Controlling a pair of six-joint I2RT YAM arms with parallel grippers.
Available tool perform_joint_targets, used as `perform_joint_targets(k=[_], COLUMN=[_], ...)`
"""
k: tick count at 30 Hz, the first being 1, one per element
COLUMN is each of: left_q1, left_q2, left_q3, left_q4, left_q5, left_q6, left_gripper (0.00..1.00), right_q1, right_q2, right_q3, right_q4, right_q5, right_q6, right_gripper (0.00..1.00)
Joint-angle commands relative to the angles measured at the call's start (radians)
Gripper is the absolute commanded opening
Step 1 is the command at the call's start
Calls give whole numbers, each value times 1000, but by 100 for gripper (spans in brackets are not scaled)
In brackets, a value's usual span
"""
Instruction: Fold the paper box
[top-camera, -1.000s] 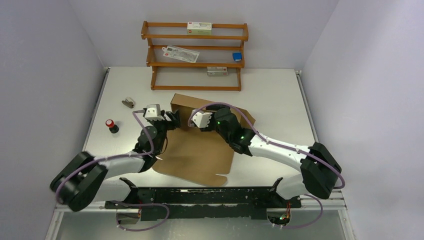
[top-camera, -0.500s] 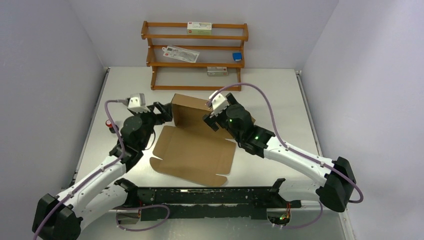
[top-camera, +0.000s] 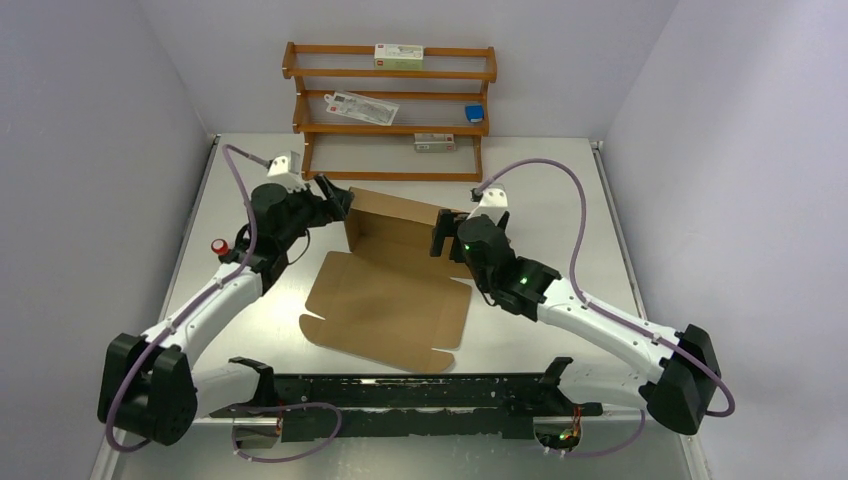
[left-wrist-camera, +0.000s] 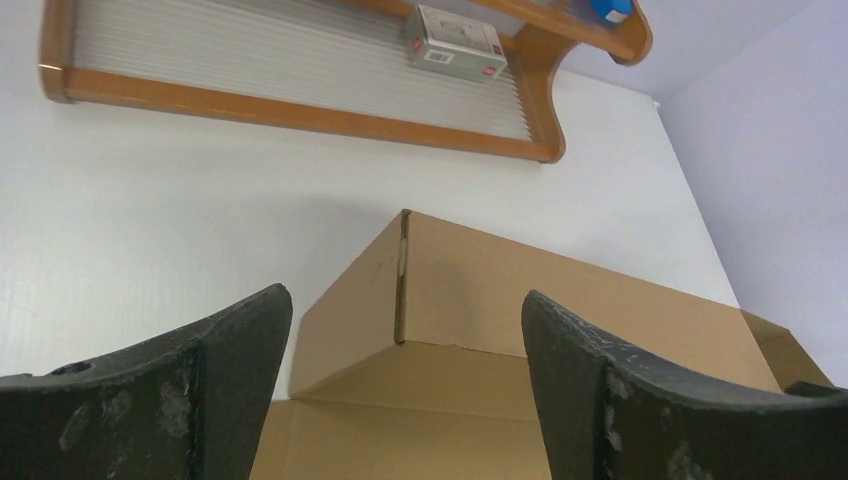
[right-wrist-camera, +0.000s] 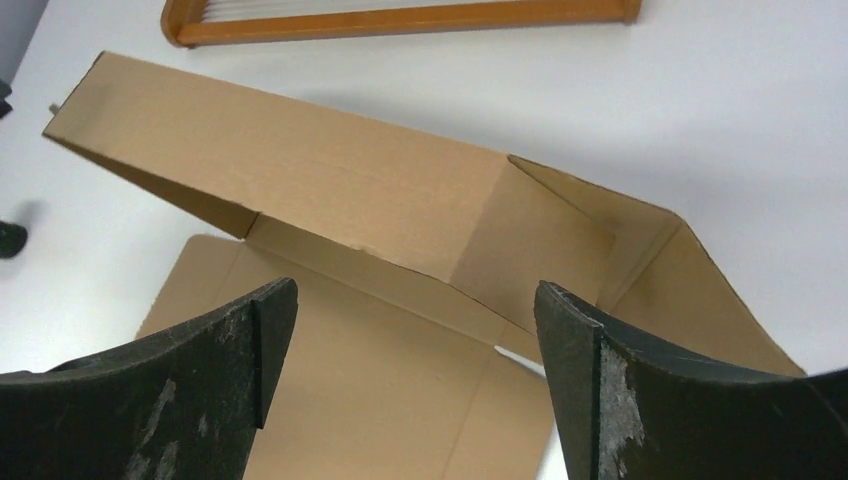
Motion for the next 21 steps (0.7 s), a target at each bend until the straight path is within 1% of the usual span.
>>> perform_joint_targets(k=[1,4,9,15,18,21], left_q1=[14,14,15,15,15,15], left_q2=[52,100,163,204,216,207], left_q3=[60,79,103,98,98,98], left_q4=[-1,5,7,33,36,15], left_q5=[122,136,162,198,229,245], left_q6=[-20,-14,-12,-16,-14,-14], left_gripper=[89,88,84,79,75,70], right_q1=[-23,-51,-120,-177,-199,-208], right_q2=[10,21,-15,-10,11,41], right_q3=[-22,-38,-90,-113,-119,-112], right_q4=[-8,22,124,190,224,253], right_q5=[68,79,-63,-151,-184,-222], right_q6=[214,256,314,360,373,373], right_gripper=[92,90,89,89,86,80])
